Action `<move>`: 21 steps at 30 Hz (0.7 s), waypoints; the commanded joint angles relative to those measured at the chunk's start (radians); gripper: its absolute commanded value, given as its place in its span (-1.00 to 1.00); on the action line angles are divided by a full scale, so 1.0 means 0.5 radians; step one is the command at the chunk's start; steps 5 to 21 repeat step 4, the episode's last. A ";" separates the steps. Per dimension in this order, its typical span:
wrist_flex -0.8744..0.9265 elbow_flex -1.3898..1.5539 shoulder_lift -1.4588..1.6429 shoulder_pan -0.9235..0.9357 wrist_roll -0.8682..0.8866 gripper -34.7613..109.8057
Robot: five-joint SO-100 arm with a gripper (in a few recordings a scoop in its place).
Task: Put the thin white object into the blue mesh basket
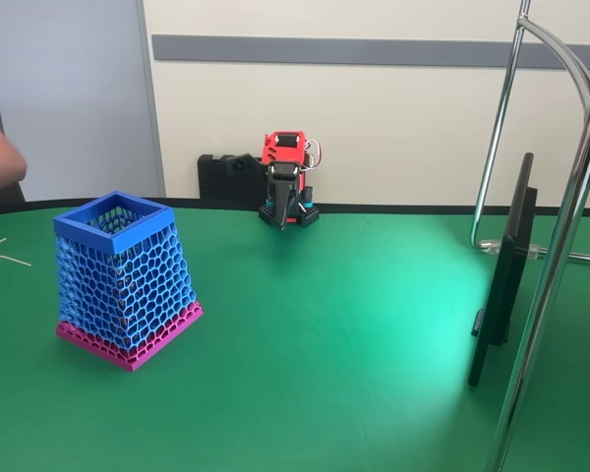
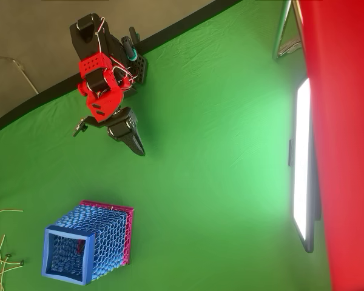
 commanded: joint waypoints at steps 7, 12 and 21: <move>0.040 0.015 0.015 -0.009 0.012 -0.51; 0.040 0.015 0.015 -0.009 0.012 -0.51; 0.040 0.015 0.015 -0.009 0.012 -0.51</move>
